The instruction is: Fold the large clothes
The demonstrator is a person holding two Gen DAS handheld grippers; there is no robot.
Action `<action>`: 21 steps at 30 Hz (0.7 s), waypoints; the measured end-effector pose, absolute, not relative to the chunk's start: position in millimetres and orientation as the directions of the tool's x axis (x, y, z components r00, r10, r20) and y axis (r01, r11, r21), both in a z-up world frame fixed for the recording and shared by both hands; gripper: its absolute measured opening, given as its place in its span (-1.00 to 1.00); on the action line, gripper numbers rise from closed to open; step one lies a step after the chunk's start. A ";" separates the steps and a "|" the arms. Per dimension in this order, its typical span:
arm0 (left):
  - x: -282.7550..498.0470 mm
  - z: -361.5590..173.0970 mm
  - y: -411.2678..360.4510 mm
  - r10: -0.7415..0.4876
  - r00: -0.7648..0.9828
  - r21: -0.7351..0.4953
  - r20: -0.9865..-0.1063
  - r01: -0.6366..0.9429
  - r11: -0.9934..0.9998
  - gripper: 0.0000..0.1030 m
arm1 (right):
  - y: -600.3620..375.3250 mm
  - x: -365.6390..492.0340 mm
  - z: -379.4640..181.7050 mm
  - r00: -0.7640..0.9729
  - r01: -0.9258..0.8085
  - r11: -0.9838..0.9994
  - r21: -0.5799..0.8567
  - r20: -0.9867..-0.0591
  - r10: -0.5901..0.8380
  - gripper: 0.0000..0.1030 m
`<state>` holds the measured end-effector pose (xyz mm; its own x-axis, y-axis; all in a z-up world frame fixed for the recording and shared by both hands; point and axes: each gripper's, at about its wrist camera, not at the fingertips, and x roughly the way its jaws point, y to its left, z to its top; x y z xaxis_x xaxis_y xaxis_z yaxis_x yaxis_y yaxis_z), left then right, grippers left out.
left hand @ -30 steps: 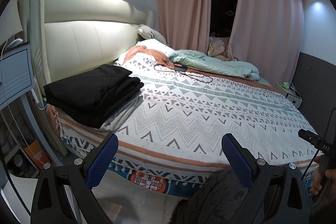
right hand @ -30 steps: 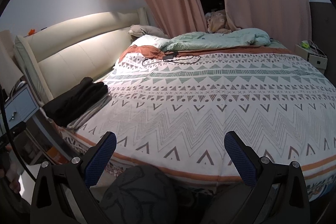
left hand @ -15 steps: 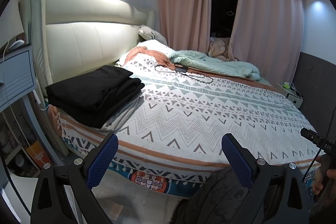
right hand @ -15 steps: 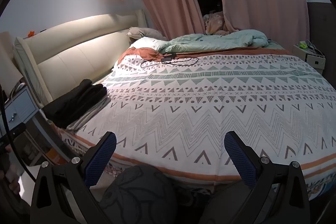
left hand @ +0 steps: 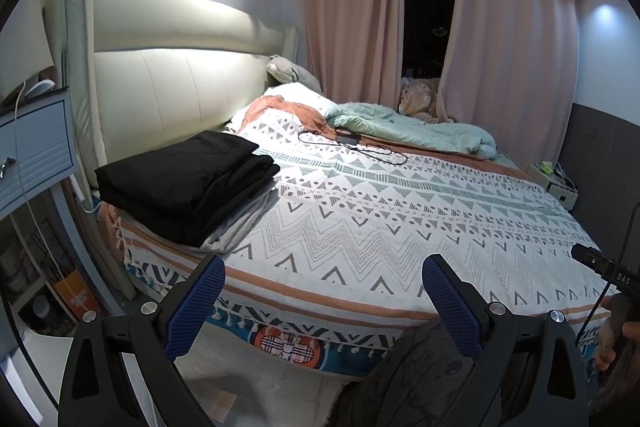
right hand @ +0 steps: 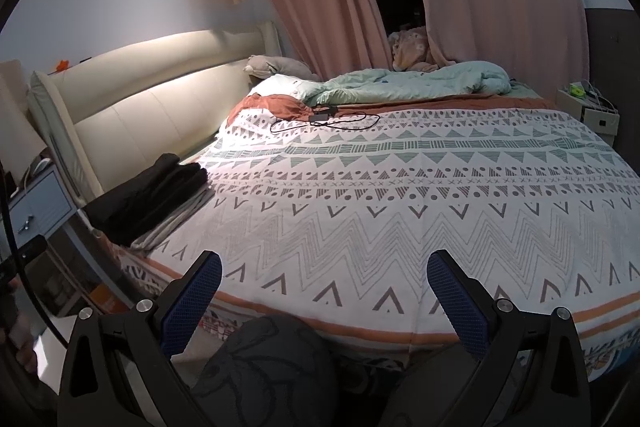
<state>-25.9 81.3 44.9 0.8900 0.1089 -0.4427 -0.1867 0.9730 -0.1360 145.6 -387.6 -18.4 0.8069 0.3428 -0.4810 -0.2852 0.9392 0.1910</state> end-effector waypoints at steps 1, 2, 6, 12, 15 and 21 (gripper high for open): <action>-25.9 44.8 80.8 0.110 0.890 -0.136 -0.442 -0.188 0.973 0.93 | -387.8 145.4 -18.6 0.807 -0.285 0.939 0.191 -0.481 0.343 1.00; -26.4 44.8 80.9 0.109 0.890 -0.136 -0.442 -0.187 0.973 0.93 | -387.4 145.3 -18.7 0.806 -0.286 0.939 0.192 -0.481 0.344 1.00; -27.8 44.4 81.0 0.101 0.891 -0.144 -0.442 -0.182 0.973 0.99 | -385.6 143.8 -20.6 0.804 -0.285 0.940 0.190 -0.486 0.342 1.00; -26.4 43.9 80.1 0.096 0.891 -0.146 -0.444 -0.178 0.973 0.99 | -386.2 147.4 -23.9 0.799 -0.277 0.941 0.196 -0.498 0.339 1.00; -25.6 44.7 79.0 0.103 0.890 -0.137 -0.443 -0.180 0.974 0.99 | -386.1 150.3 -25.4 0.797 -0.274 0.941 0.197 -0.502 0.337 1.00; -20.0 44.5 78.4 0.109 0.888 -0.129 -0.447 -0.184 0.974 0.99 | -385.9 156.3 -28.9 0.793 -0.270 0.942 0.198 -0.509 0.335 1.00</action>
